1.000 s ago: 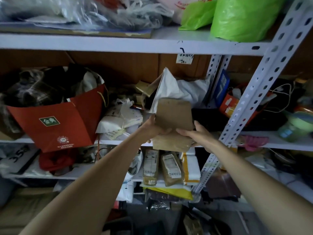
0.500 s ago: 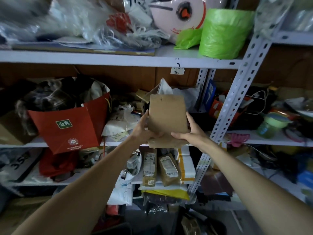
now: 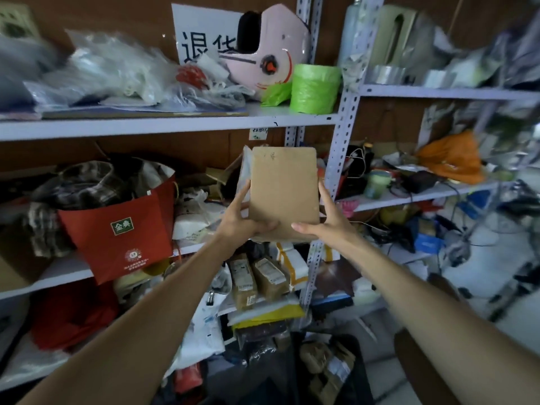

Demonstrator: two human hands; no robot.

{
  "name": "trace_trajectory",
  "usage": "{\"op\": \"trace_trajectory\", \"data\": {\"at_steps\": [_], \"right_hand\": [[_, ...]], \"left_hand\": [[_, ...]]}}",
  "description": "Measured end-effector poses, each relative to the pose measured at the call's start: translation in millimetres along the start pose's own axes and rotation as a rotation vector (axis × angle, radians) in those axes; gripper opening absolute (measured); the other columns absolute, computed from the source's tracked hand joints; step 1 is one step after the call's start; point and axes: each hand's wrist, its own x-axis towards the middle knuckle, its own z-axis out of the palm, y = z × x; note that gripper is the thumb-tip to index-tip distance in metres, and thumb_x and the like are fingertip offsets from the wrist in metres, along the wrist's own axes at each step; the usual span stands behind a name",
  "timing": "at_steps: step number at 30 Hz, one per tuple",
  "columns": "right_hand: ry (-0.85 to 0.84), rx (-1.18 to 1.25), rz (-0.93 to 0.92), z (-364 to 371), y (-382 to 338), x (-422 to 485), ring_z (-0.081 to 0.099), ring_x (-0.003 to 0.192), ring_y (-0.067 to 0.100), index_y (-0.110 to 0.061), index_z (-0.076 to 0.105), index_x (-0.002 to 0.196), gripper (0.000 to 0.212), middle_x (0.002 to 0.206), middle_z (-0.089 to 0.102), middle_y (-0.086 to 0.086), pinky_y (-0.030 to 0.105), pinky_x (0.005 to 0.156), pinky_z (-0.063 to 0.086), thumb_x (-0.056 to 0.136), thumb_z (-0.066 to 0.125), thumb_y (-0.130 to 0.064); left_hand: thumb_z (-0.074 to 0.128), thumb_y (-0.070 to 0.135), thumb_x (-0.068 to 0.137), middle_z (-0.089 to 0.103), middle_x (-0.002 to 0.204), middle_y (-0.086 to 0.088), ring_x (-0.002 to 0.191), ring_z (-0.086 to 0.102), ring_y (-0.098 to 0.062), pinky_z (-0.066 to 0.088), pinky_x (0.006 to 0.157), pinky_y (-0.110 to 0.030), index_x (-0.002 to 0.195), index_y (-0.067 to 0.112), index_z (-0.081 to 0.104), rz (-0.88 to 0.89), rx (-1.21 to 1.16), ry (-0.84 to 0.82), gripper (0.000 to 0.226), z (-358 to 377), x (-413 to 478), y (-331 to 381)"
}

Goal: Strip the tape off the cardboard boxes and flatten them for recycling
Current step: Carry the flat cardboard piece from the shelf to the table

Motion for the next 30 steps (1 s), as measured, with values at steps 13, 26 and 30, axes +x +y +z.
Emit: {"op": "trace_trajectory", "data": {"at_steps": [13,26,30], "right_hand": [[0.434,0.006,0.064,-103,-9,-219,0.036,0.136,0.015,-0.037,0.01,0.152,0.111,0.147,0.037,-0.01,0.04,0.111,0.035,0.071,0.083,-0.014],[1.003,-0.065,0.252,-198,-2,-604,0.05,0.124,0.022,-0.05,0.013,0.147,0.115,0.136,0.051,0.003,0.047,0.099,0.048,0.066,0.086,-0.016],[1.244,-0.066,0.335,-195,-12,-721,0.056,0.116,0.017,-0.054,0.017,0.144,0.116,0.124,0.056,-0.01,0.033,0.086,0.056,0.059,0.089,-0.022]], "left_hand": [[0.081,-0.01,0.071,0.048,0.117,0.021,0.102,0.051,0.0,0.052,0.069,-0.009,0.154,0.031,0.024,0.174,-0.071,-0.443,0.108,153,-105,43],[0.09,0.003,0.063,0.05,0.128,0.025,0.107,0.054,0.001,0.053,0.068,-0.013,0.153,0.044,0.025,0.177,-0.133,-1.084,0.118,409,-356,71],[0.092,0.011,0.063,0.05,0.123,0.024,0.106,0.054,0.001,0.057,0.074,-0.02,0.153,0.046,0.022,0.212,-0.14,-1.321,0.12,470,-452,81]]}}
